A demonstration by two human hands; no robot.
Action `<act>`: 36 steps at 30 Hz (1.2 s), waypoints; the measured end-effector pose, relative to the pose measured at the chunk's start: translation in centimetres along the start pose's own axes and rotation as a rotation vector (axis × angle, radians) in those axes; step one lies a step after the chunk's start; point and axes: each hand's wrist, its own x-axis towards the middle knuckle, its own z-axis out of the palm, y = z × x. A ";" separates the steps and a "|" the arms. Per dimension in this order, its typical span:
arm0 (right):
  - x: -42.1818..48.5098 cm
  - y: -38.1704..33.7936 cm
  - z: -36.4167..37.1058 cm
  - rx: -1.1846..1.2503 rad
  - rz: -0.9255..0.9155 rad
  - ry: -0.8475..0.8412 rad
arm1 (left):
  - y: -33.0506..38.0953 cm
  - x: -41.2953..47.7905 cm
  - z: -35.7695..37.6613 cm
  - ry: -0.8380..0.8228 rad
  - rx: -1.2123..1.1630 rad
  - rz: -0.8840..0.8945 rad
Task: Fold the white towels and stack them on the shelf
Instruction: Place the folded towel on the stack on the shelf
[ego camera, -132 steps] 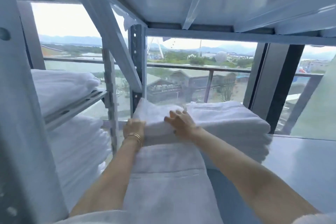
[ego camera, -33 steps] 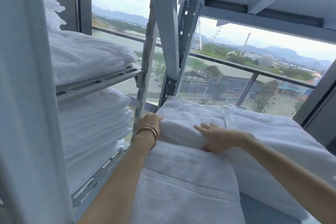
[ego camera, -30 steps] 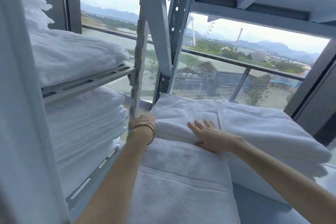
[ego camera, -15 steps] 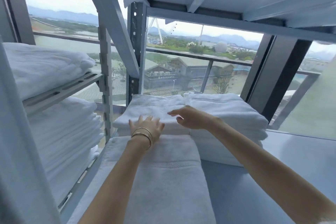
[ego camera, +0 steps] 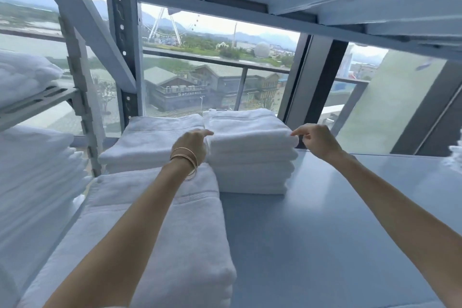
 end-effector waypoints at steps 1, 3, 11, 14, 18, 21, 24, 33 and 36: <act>-0.1 1.2 0.0 -0.019 0.000 -0.005 | 0.7 0.5 0.5 0.005 -0.006 0.016; -0.1 2.7 0.2 0.012 0.027 -0.020 | 1.8 1.8 1.7 -0.010 -0.019 -0.014; 1.6 4.8 3.2 0.619 0.167 -0.168 | 2.4 4.9 3.9 0.119 -0.188 -0.337; 1.3 5.2 4.3 0.490 0.109 -0.110 | 2.0 5.4 3.6 0.081 -0.243 -0.420; 1.7 6.6 4.1 0.373 0.038 -0.209 | 1.5 5.5 3.7 0.017 -0.318 -0.455; 4.0 6.3 2.7 0.326 0.056 -0.310 | 1.9 6.4 3.2 -0.047 -0.235 -0.438; 6.0 5.1 3.3 0.328 0.067 -0.274 | 2.6 8.2 3.3 -0.110 -0.205 -0.394; 6.0 4.0 8.0 0.161 -0.030 -0.381 | 1.7 13.6 5.5 -0.042 -0.432 -0.406; 6.1 4.0 7.8 0.113 -0.063 -0.415 | 0.9 14.4 5.9 0.058 -0.483 -0.411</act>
